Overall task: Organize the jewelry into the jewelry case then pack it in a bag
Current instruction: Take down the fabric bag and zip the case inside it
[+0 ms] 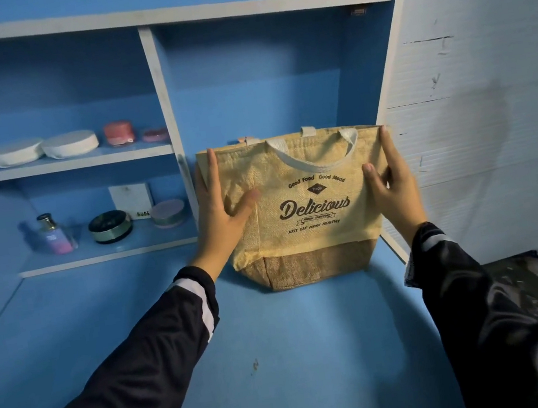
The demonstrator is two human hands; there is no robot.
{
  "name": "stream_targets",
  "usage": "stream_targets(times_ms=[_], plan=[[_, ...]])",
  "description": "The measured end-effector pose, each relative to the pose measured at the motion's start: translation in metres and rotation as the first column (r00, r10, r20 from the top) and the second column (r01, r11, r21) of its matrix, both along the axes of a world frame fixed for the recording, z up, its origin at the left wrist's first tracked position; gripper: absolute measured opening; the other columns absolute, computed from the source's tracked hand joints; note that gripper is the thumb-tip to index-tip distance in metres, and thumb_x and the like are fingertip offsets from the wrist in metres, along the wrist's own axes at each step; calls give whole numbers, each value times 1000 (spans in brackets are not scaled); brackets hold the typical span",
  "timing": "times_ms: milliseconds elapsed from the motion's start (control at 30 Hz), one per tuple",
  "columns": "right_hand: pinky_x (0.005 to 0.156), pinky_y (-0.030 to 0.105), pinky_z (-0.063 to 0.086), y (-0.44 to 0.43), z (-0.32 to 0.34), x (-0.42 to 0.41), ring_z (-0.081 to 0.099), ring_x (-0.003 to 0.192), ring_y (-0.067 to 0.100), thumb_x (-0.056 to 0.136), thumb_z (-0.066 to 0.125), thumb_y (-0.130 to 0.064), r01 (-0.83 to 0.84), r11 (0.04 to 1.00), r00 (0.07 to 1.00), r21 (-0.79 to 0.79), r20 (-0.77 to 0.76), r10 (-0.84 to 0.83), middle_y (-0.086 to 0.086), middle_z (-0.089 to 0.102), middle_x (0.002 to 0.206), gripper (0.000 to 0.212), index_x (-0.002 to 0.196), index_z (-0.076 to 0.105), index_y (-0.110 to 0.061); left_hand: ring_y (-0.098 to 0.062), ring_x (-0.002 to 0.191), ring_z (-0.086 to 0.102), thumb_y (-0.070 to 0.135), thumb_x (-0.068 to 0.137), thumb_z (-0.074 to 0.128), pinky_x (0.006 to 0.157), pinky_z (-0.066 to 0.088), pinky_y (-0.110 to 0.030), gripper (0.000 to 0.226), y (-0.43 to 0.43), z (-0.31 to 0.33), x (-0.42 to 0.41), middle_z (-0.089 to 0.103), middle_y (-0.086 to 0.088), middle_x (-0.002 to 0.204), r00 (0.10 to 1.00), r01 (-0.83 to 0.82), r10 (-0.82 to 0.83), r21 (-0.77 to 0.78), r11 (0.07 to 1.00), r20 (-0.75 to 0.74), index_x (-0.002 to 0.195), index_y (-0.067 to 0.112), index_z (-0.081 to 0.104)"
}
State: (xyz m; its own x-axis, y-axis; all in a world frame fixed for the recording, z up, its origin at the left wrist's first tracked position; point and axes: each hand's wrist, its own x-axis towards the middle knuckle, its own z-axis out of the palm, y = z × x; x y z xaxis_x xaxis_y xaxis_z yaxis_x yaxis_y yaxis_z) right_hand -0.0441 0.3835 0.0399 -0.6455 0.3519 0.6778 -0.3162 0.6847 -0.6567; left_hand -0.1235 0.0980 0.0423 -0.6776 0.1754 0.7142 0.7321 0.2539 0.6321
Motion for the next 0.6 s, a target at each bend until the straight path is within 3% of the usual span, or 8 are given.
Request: stream_targets(times_ms=[67,133,200,300,433,600], plan=[[120,32,23,-6,-10,3,23,145,6,99,54,-18,5,1000,1000,-19,-11,-6,-9,23,157,63,153,21,-19,28,133,-4,12,88,73,102,16,6,94,-2,-4,6,-8,-1,157,1000,22,-22,9,1000,9,154,8,7],[121,39,21,-12,-21,9,19,146,6,98,54,-21,8,999,1000,-53,-15,-8,-7,22,158,65,153,19,-19,18,141,-3,20,85,77,113,16,-5,100,-4,-14,9,-6,0,160,998,56,-56,-7,998,28,155,18,5],[121,37,18,-17,-31,16,15,147,7,94,60,-32,8,997,1000,-72,28,-6,-7,19,159,74,153,16,-26,13,144,-5,29,80,80,114,11,-5,108,-5,-27,11,-5,9,161,993,101,-99,-32,994,62,154,31,1],[117,33,15,-23,-42,23,10,149,14,80,70,-46,-5,1000,994,-24,106,7,-3,15,160,93,152,10,-38,8,146,-1,42,74,81,114,14,-7,112,0,-40,14,-2,2,163,991,94,-90,-36,995,96,153,41,2],[118,45,22,-16,-42,16,15,148,20,77,74,-51,14,1000,995,-18,101,-12,3,20,158,97,151,12,-42,12,145,4,21,78,82,114,15,-8,107,13,-43,12,3,23,157,986,137,-138,15,990,95,150,36,3],[117,48,26,-2,-39,10,19,147,19,75,75,-51,24,1000,995,-11,92,-23,3,26,156,98,152,17,-38,-11,151,8,63,73,76,121,24,-41,106,26,-52,-1,3,-1,164,989,62,-67,39,997,131,151,51,6]])
